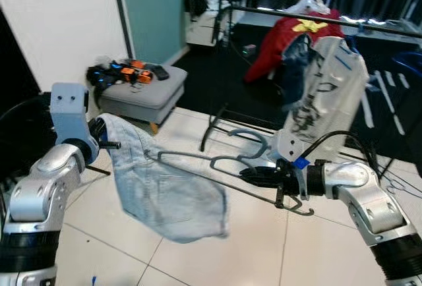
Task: Hang hanger
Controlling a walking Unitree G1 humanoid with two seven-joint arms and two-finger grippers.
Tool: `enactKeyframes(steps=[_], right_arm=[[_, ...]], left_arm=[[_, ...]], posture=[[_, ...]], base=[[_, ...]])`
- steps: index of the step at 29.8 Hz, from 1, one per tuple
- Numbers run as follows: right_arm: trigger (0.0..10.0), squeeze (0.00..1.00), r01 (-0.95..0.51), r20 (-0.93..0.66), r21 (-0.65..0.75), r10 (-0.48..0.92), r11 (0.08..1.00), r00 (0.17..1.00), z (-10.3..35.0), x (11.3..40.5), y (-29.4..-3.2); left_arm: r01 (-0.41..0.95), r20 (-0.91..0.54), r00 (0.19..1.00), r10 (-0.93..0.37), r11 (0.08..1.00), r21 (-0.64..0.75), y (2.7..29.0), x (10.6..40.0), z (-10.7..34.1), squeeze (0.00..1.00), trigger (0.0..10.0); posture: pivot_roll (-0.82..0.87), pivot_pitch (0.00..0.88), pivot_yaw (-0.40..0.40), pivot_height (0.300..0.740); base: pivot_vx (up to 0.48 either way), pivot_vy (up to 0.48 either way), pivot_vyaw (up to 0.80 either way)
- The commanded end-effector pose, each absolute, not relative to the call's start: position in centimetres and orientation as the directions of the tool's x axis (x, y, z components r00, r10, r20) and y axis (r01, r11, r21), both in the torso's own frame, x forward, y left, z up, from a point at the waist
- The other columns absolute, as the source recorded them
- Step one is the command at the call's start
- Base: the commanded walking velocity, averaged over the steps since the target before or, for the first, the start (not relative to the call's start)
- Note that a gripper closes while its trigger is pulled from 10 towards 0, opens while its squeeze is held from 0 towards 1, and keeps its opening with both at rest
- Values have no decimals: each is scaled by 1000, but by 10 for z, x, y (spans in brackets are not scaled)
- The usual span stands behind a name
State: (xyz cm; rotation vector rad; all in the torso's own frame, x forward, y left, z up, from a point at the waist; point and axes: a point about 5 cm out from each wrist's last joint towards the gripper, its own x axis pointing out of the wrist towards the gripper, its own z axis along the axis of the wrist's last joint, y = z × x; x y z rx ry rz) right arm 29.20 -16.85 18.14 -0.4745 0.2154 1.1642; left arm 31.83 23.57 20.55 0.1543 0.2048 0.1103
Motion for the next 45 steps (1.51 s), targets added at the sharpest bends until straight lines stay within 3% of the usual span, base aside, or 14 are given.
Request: enactKeyframes(steps=[1,3,7,10,11,13,21,26,33,36,39,45], right_arm=[[10000,0,-924,-422,-242,826,296,374,182,289,-167],[10000,0,-943,-475,-219,816,252,329,178,280,-162],[10000,0,-951,-499,-200,811,235,306,178,274,-158],[10000,0,-953,-506,-196,808,233,302,178,273,-157],[10000,0,-955,-521,-189,800,229,296,178,271,-153],[10000,0,-955,-530,-186,795,231,295,177,271,-150],[10000,0,-959,-524,-173,804,223,281,177,267,-143],[10000,0,-964,-510,-145,818,222,265,178,262,-136],[10000,0,-963,-507,-133,818,235,270,180,260,-134],[10000,0,-951,-512,-136,802,277,307,178,265,-135],[10000,0,-928,-509,-154,778,338,368,178,273,-136],[10000,0,-907,-501,-164,759,388,416,179,282,-135]], left_arm=[[-100,-217,965,151,969,227,239,317,205,0,10000],[-34,-278,951,135,940,339,236,315,197,0,10000],[77,-312,948,67,900,428,222,315,200,0,10000],[110,-320,946,43,891,441,216,315,202,0,10000],[186,-344,939,-25,877,444,200,316,210,0,10000],[228,-375,926,-43,855,466,193,317,213,0,10000],[222,-411,912,2,839,497,198,321,212,0,10000],[78,-392,907,152,855,512,219,328,217,0,10000],[-47,-384,913,138,970,237,217,335,220,0,10000],[2,-389,921,-4,1000,-5,191,333,223,0,10000],[50,-377,922,-94,991,-123,171,331,226,0,10000],[78,-374,917,-141,981,-177,155,329,228,0,10000]], posture=[[-68,0,13,736],[-68,0,17,736],[-65,0,16,736],[-65,0,16,736],[-63,0,22,736],[-63,0,26,736],[-69,0,39,736],[-75,0,49,736],[-79,0,52,736],[-72,0,48,736],[-65,0,45,736],[-57,0,41,736]], base=[[0,0,0],[0,0,0],[0,0,0],[0,0,0],[0,0,0],[0,0,0],[0,0,0],[0,0,0],[0,0,0],[0,0,0],[0,0,0],[0,0,0]])
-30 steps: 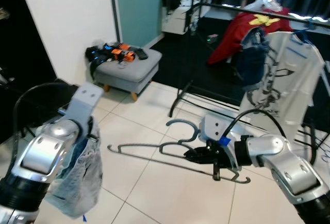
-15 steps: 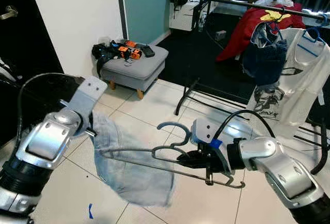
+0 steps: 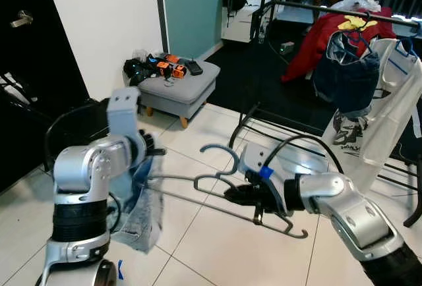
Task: Hang hanger
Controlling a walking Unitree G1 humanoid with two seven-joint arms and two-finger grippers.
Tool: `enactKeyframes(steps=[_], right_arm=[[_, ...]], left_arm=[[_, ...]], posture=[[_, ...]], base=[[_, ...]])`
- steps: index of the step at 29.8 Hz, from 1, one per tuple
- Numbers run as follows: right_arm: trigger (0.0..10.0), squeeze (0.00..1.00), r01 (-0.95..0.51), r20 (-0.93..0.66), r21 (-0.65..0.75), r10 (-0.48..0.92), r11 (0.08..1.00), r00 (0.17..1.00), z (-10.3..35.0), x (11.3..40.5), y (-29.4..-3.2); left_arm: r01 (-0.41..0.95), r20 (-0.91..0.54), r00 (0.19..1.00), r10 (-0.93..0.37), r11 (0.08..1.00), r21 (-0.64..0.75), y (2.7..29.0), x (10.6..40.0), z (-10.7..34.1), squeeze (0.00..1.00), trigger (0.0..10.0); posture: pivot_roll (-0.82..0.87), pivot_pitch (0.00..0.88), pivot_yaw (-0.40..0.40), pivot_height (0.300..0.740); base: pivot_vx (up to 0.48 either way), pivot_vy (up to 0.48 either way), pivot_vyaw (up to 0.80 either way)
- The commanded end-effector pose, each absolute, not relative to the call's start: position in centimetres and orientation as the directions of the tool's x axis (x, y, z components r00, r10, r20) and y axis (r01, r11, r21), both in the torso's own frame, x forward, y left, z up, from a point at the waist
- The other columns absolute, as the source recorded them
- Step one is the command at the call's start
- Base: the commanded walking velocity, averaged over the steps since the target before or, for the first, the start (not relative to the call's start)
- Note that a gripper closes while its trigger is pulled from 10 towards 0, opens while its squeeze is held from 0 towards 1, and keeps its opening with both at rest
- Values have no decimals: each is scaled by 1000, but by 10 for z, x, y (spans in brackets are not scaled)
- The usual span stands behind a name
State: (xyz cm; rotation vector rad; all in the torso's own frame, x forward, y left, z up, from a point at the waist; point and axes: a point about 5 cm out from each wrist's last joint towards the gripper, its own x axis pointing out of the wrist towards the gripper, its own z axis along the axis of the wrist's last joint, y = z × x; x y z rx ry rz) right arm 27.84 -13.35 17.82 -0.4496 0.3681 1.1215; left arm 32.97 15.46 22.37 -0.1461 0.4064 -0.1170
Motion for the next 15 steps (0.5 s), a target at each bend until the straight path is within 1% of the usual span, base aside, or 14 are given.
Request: enactKeyframes(steps=[1,4,6,8,10,15], right_arm=[[10000,0,-907,-501,-164,759,388,416,179,282,-135],[10000,0,-894,-498,-167,747,415,440,179,286,-134],[10000,0,-872,-501,-176,721,456,479,182,290,-138],[10000,0,-872,-501,-176,721,456,479,182,290,-138],[10000,0,-865,-504,-181,711,468,490,184,291,-141],[10000,0,-864,-512,-193,703,466,493,189,288,-146]], left_arm=[[78,-374,917,-141,981,-177,155,329,228,0,10000],[60,-379,918,-121,984,-169,157,329,228,0,10000],[-1,-386,922,-44,994,-114,167,329,228,0,10000],[-1,-386,922,-44,994,-114,167,329,228,0,10000],[-44,-392,920,11,996,-75,175,329,227,0,10000],[-80,-397,916,57,996,-41,180,329,224,0,10000]], posture=[[-57,0,41,736],[-52,0,39,736],[-55,0,41,736],[-55,0,41,736],[-61,0,43,736],[-77,0,47,736]], base=[[0,0,0],[0,0,0],[0,0,0],[0,0,0],[0,0,0],[0,0,0]])
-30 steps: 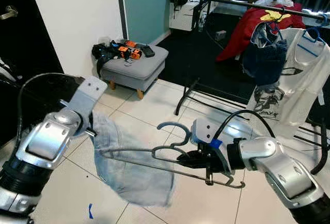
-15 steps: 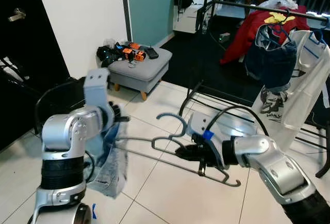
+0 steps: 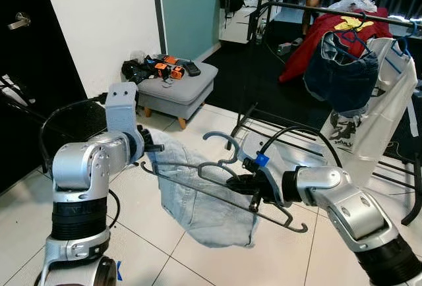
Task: Hang hanger
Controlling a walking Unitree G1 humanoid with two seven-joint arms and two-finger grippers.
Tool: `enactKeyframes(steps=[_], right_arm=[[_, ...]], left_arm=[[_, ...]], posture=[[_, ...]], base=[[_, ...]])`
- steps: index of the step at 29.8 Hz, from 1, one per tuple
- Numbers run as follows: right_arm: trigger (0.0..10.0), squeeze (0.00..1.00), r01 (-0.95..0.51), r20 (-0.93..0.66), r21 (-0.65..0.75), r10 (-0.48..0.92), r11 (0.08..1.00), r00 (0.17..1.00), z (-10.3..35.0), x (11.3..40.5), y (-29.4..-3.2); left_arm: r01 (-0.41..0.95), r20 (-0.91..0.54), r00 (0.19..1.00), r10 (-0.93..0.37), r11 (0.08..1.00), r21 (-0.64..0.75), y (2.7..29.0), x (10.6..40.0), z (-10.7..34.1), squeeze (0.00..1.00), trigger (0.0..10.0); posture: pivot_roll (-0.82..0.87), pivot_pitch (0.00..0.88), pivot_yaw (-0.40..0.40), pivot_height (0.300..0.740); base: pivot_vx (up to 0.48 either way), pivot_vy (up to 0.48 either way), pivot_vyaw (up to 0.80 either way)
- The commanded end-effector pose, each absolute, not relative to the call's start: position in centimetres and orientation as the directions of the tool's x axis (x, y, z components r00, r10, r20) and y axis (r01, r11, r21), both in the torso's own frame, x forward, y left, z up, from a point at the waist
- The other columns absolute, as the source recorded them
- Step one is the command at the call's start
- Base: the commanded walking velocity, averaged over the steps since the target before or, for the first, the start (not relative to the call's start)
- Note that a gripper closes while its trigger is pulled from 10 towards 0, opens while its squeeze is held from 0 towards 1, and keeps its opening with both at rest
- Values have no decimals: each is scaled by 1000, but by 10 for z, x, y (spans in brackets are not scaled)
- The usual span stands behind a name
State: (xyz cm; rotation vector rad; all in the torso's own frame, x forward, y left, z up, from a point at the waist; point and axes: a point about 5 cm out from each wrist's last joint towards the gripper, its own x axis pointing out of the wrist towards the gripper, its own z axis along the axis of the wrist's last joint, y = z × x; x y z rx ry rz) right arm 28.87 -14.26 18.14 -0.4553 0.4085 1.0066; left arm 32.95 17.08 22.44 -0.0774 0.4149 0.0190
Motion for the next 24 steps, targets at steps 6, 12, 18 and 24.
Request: enactKeyframes(steps=[6,12,18,24], right_arm=[[10000,0,-881,-513,-199,720,430,467,192,283,-143],[10000,0,-887,-514,-206,725,414,458,194,281,-142],[10000,0,-850,-491,-226,698,475,521,197,290,-144],[10000,0,-799,-472,-233,655,554,591,200,300,-147]], left_arm=[[-81,-405,913,55,996,-47,175,330,219,0,10000],[-74,-405,913,45,996,-55,171,331,218,0,10000],[-68,-402,915,43,996,-49,171,330,219,0,10000],[51,-354,934,-42,999,16,156,328,226,0,10000]], posture=[[-85,0,47,736],[-84,0,48,736],[-76,0,48,736],[-71,0,44,736]], base=[[0,0,0],[0,0,0],[0,0,0],[0,0,0]])
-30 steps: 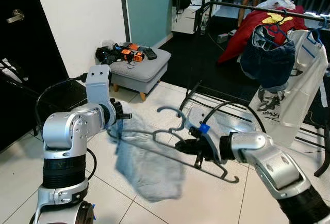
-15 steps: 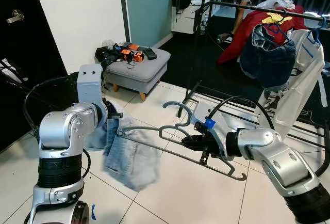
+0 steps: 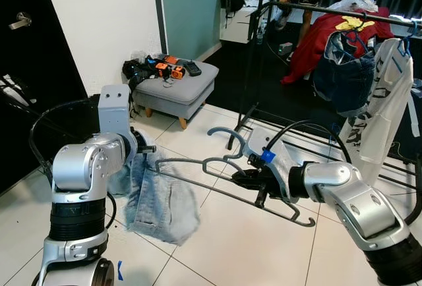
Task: Hang hanger
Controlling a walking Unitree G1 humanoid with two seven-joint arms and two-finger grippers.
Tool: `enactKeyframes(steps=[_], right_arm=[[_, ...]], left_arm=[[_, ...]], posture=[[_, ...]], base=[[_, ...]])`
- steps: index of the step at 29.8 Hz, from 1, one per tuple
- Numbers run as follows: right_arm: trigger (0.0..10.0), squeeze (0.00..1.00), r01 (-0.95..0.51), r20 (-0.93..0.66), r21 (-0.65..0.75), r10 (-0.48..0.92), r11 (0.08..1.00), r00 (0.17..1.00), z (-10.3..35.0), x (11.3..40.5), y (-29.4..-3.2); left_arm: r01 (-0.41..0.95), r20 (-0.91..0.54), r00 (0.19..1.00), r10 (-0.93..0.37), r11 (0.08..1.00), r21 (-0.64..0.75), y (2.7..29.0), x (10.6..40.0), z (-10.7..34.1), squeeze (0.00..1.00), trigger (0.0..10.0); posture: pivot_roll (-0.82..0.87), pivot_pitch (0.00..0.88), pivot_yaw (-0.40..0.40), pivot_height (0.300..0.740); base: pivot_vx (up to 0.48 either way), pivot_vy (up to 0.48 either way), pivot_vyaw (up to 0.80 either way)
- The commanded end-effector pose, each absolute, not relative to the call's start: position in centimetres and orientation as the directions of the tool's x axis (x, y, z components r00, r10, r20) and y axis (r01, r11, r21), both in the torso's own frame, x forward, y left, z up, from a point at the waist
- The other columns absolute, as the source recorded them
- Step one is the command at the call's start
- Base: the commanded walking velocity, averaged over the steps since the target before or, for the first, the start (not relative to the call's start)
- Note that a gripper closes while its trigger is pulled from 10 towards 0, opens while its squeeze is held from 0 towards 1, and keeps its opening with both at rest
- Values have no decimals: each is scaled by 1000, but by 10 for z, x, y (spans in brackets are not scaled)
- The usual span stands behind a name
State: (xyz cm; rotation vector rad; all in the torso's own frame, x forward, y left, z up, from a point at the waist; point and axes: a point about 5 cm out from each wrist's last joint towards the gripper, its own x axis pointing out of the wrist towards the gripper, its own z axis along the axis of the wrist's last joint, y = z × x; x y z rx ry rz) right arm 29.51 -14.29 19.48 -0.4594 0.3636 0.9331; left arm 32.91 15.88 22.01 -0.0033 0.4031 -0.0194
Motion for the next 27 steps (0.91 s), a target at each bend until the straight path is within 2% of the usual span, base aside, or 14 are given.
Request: enactKeyframes(steps=[1,3,10,18,21,24,27], right_arm=[[10000,0,-791,-469,-233,647,566,601,200,301,-148],[10000,0,-761,-461,-232,620,606,635,201,306,-151],[10000,0,-714,-440,-228,584,662,682,205,312,-156],[10000,0,-697,-427,-229,573,680,700,208,314,-155],[10000,0,-695,-424,-229,573,682,702,209,315,-155],[10000,0,-724,-426,-226,602,652,676,209,310,-149],[10000,0,-730,-428,-226,607,645,670,209,309,-149]], left_arm=[[69,-351,935,-54,997,32,154,327,227,0,10000],[131,-350,931,-102,990,59,147,325,227,0,10000],[200,-363,919,-156,976,88,137,323,224,0,10000],[195,-369,919,-139,974,119,137,324,221,0,10000],[174,-371,922,-114,976,131,141,325,221,0,10000],[-77,-376,918,124,987,137,185,330,216,0,10000],[-100,-376,915,147,985,142,189,330,215,0,10000]], posture=[[-71,0,44,736],[-70,0,45,736],[-70,0,45,736],[-71,0,47,736],[-72,0,47,736],[-76,0,51,736],[-76,0,51,736]], base=[[0,0,0],[0,0,0],[0,0,0],[0,0,0],[0,0,0],[0,0,0],[0,0,0]])
